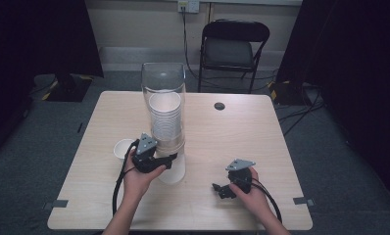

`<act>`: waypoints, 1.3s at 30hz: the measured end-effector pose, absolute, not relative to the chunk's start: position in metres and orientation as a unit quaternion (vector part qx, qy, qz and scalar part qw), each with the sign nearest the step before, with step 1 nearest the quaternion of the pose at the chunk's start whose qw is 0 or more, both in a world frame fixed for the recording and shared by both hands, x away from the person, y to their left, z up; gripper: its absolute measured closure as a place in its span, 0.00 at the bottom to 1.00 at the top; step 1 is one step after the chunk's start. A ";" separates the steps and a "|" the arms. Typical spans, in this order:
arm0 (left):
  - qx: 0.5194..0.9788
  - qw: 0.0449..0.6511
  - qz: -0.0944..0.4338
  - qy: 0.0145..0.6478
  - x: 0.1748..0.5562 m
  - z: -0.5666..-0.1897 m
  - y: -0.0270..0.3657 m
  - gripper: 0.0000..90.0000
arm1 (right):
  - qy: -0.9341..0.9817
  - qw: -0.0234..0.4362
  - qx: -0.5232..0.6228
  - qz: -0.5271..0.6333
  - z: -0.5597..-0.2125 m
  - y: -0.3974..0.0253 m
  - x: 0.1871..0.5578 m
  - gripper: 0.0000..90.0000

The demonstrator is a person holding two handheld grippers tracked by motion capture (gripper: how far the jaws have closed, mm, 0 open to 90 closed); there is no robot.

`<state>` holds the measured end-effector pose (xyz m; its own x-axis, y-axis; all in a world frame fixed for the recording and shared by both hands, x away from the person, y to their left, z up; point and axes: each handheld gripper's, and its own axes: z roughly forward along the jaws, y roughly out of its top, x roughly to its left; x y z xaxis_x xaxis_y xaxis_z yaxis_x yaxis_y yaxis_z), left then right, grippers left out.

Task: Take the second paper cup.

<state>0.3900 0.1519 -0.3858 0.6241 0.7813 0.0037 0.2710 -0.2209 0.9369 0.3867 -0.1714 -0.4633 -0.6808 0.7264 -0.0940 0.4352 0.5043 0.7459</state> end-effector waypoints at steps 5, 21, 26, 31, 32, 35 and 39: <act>0.743 0.509 0.268 0.341 0.388 -0.389 0.149 0.42 | 0.843 0.203 0.345 0.360 -0.463 -0.171 0.387 0.00; 0.790 0.409 0.244 0.386 0.380 -0.442 0.148 0.42 | 0.843 0.201 0.346 0.360 -0.463 -0.171 0.386 0.00; 0.788 0.433 0.217 0.380 0.372 -0.442 0.146 0.42 | 0.844 0.202 0.343 0.360 -0.463 -0.172 0.386 0.00; 0.796 0.429 0.207 0.375 0.368 -0.446 0.152 0.42 | 0.843 0.201 0.344 0.361 -0.463 -0.172 0.386 0.00; 0.799 0.425 0.203 0.375 0.366 -0.448 0.153 0.42 | 0.844 0.202 0.342 0.360 -0.463 -0.172 0.387 0.00; 0.800 0.423 0.200 0.376 0.361 -0.451 0.154 0.42 | 0.844 0.202 0.342 0.360 -0.463 -0.172 0.387 0.00; 0.800 0.428 0.197 0.372 0.358 -0.452 0.159 0.42 | 0.844 0.202 0.343 0.360 -0.463 -0.172 0.386 0.00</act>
<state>0.3579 0.1585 -0.4519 0.6451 0.7641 -0.0035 0.4266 -0.3563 0.8313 0.3864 -0.1720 -0.4633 -0.6834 0.7240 -0.0941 0.4335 0.5062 0.7455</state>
